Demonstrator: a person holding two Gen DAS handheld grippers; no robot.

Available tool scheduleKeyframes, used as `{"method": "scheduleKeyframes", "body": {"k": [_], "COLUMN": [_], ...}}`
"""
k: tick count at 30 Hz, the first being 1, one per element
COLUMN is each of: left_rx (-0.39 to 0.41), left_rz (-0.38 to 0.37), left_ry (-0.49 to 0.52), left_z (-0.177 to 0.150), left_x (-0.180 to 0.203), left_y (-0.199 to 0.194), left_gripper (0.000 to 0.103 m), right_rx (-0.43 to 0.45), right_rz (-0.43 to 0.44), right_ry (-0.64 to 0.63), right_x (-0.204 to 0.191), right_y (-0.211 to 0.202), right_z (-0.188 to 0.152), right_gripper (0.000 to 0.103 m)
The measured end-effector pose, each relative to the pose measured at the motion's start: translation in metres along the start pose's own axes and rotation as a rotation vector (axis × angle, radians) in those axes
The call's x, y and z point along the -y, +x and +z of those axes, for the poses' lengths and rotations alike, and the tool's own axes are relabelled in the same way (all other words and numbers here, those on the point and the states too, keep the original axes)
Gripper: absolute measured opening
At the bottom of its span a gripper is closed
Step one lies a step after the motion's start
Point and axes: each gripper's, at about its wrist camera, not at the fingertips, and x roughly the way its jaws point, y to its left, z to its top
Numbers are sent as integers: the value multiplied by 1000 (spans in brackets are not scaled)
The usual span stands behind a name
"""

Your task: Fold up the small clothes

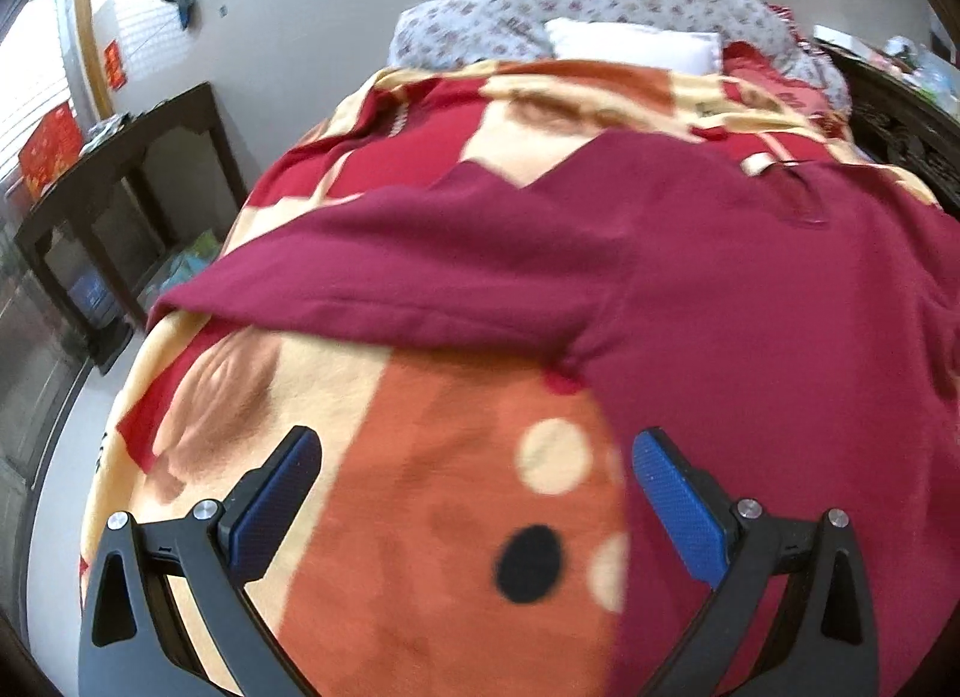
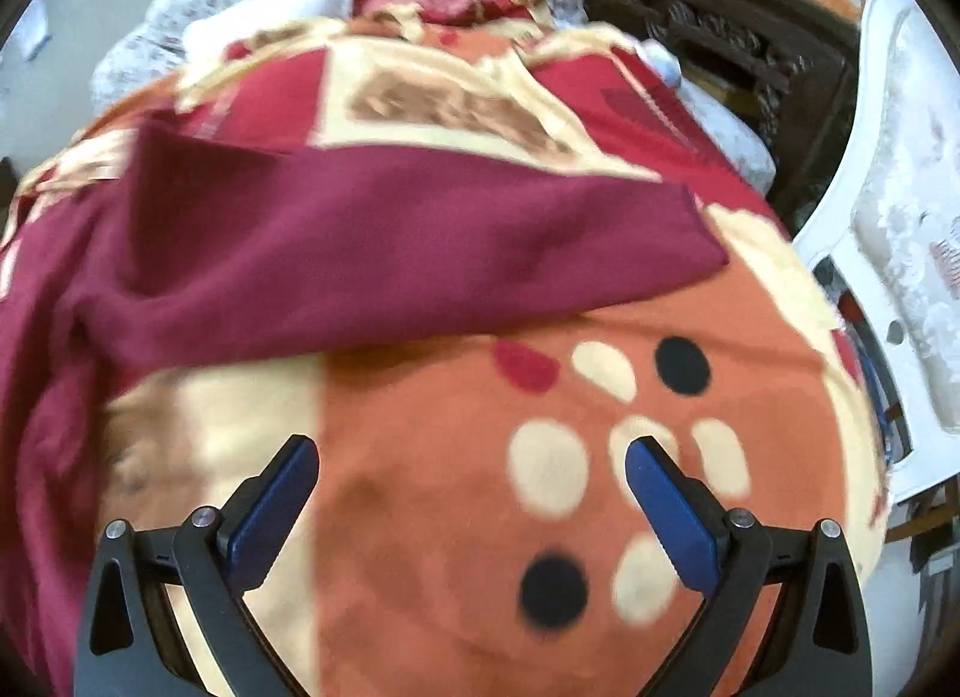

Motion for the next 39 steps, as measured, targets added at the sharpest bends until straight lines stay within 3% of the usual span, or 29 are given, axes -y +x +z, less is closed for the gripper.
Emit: {"method": "scheduleKeyframes", "body": {"k": [8,13,21,25,30,39], "left_rx": [83,101,128,128,118,97], "left_rz": [-71,-130,-153,-163,-163,-154], "left_ry": [35,38,58,53,34,23], "left_z": [3,3,1,1,3,10], "left_x": [34,48,62,62,59,58], "left_y": [-47,-68,-81,-81,-76,-59], "left_gripper": [103,103,103,103,103,103], "right_rx": [136,172,208,241,269,249], "right_rz": [109,146,246,249,171,194], "right_ry": [-35,-88,-218,-195,-217,-221], "right_x": [-62,-115,-189,-200,-207,-206], "right_y": [-89,-113,-125,-130,-128,-111], "right_z": [-10,-20,-28,-26,-23,-10], "right_gripper": [103,103,103,103,103,103]}}
